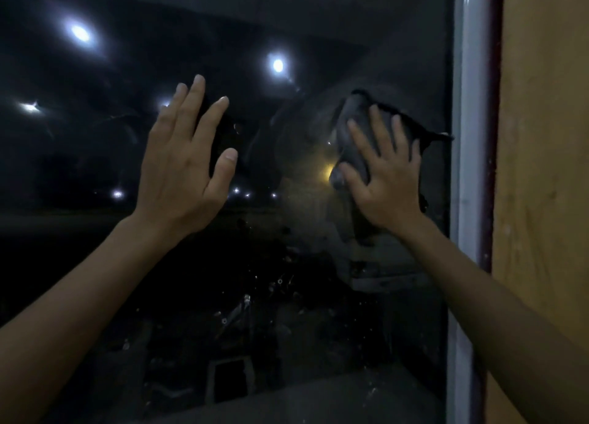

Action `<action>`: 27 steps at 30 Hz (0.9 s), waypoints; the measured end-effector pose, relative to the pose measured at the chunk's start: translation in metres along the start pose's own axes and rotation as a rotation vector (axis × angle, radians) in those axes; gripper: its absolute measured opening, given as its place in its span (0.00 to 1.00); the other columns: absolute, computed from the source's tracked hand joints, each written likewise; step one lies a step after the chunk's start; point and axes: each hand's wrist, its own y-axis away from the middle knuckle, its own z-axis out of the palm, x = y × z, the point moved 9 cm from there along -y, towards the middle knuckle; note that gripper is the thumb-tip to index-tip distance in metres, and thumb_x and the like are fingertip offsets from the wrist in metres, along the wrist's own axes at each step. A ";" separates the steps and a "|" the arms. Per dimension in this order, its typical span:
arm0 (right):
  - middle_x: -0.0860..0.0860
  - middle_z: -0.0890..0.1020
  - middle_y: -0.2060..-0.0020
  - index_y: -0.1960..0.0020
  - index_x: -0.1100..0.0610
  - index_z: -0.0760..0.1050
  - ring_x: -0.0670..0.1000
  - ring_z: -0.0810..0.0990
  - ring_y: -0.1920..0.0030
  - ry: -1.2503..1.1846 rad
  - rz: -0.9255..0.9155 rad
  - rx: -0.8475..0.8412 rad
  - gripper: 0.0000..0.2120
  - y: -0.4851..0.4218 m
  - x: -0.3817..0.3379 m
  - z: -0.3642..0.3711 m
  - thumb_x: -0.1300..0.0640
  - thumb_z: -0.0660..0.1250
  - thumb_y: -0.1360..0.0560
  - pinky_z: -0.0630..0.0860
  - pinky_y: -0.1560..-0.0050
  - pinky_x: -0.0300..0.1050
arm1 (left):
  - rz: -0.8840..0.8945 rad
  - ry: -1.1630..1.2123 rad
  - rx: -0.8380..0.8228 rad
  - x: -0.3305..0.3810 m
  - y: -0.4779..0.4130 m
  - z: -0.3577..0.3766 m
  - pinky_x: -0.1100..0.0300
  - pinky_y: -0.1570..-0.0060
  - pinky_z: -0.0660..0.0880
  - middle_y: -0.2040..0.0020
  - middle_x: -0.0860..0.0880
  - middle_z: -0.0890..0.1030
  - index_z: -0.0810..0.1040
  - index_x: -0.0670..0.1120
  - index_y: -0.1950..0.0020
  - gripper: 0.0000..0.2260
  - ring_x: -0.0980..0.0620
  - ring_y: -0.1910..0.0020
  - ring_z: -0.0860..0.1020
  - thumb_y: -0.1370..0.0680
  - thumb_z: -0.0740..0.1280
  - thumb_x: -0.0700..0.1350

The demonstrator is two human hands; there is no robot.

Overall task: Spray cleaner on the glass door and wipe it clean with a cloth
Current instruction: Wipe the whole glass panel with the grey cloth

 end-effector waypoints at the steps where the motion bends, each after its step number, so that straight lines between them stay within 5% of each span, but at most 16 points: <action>1: 0.48 0.53 0.21 0.23 0.42 0.54 0.58 0.48 0.22 -0.031 0.121 0.010 0.29 -0.018 0.008 -0.004 0.36 0.52 0.22 0.49 0.28 0.70 | 0.004 -0.007 0.001 -0.002 -0.001 -0.002 0.63 0.28 0.41 0.22 0.43 0.54 0.62 0.43 0.25 0.27 0.45 0.23 0.51 0.22 0.53 0.53; 5: 0.45 0.46 0.21 0.22 0.41 0.49 0.58 0.43 0.22 -0.079 0.304 0.006 0.29 -0.079 -0.026 -0.006 0.35 0.49 0.20 0.45 0.27 0.69 | -0.008 -0.025 -0.005 -0.013 -0.006 -0.010 0.51 0.26 0.46 0.22 0.42 0.54 0.61 0.43 0.25 0.28 0.44 0.23 0.51 0.23 0.53 0.53; 9: 0.49 0.56 0.22 0.23 0.43 0.58 0.60 0.51 0.22 -0.045 -0.120 0.033 0.29 -0.046 -0.100 0.004 0.35 0.52 0.23 0.51 0.29 0.69 | -0.019 -0.050 -0.006 -0.022 -0.010 -0.013 0.49 0.26 0.47 0.22 0.42 0.54 0.61 0.43 0.25 0.28 0.43 0.23 0.51 0.23 0.53 0.53; 11: 0.50 0.59 0.23 0.25 0.44 0.62 0.60 0.55 0.23 -0.022 -0.193 0.024 0.29 -0.023 -0.084 0.007 0.36 0.53 0.23 0.57 0.31 0.69 | -0.019 -0.052 -0.003 -0.023 -0.010 -0.011 0.49 0.27 0.47 0.22 0.41 0.55 0.61 0.43 0.25 0.27 0.42 0.23 0.52 0.23 0.53 0.53; 18: 0.48 0.49 0.21 0.21 0.42 0.50 0.57 0.45 0.22 -0.090 0.415 0.013 0.28 -0.064 0.066 -0.012 0.38 0.48 0.20 0.44 0.26 0.67 | 0.013 -0.069 -0.024 -0.018 -0.009 -0.006 0.49 0.27 0.46 0.23 0.41 0.55 0.62 0.42 0.25 0.27 0.42 0.23 0.52 0.23 0.53 0.53; 22: 0.47 0.49 0.21 0.21 0.42 0.50 0.56 0.46 0.21 -0.108 0.378 0.040 0.28 -0.070 0.056 -0.012 0.38 0.48 0.19 0.43 0.25 0.63 | 0.026 -0.069 -0.025 -0.014 -0.019 -0.005 0.49 0.27 0.46 0.23 0.41 0.55 0.62 0.43 0.25 0.28 0.42 0.23 0.52 0.23 0.52 0.54; 27: 0.48 0.51 0.21 0.22 0.43 0.52 0.56 0.48 0.22 -0.108 0.477 0.031 0.30 0.043 0.058 0.000 0.36 0.47 0.22 0.46 0.26 0.62 | 0.022 0.003 -0.017 0.010 -0.025 0.007 0.48 0.26 0.47 0.22 0.41 0.54 0.62 0.43 0.25 0.27 0.43 0.23 0.51 0.22 0.52 0.54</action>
